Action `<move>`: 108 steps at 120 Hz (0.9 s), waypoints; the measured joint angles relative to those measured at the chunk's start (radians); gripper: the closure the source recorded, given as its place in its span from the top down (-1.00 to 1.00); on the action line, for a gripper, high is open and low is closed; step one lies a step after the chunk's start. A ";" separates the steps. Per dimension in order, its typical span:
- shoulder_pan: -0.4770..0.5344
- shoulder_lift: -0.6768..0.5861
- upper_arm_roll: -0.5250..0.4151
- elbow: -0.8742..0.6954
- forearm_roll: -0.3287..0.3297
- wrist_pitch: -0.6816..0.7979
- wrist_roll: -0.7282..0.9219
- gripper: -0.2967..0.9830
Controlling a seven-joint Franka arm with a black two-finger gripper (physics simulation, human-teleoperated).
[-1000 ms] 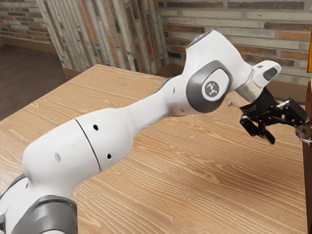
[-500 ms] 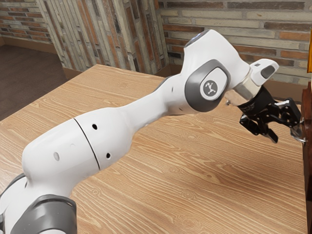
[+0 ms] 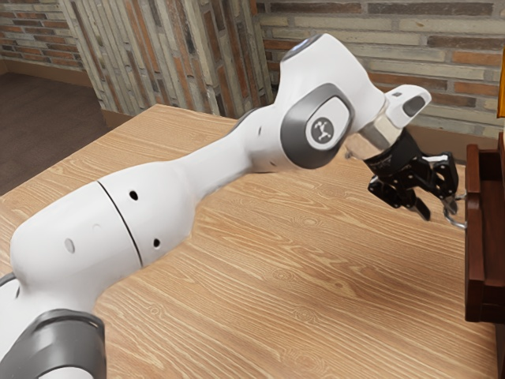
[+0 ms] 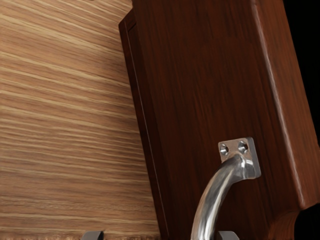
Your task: Pull the drawer handle with one arm to open the drawer
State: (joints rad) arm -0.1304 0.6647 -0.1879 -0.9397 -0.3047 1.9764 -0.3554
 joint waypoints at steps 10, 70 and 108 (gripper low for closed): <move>0.004 -0.006 0.002 -0.003 0.011 -0.009 -0.003 -0.16; 0.008 -0.022 0.025 -0.021 0.072 -0.061 -0.019 -0.19; 0.032 -0.057 0.028 -0.065 0.093 -0.080 -0.024 -0.22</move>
State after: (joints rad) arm -0.0985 0.6082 -0.1594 -1.0047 -0.2118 1.8969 -0.3790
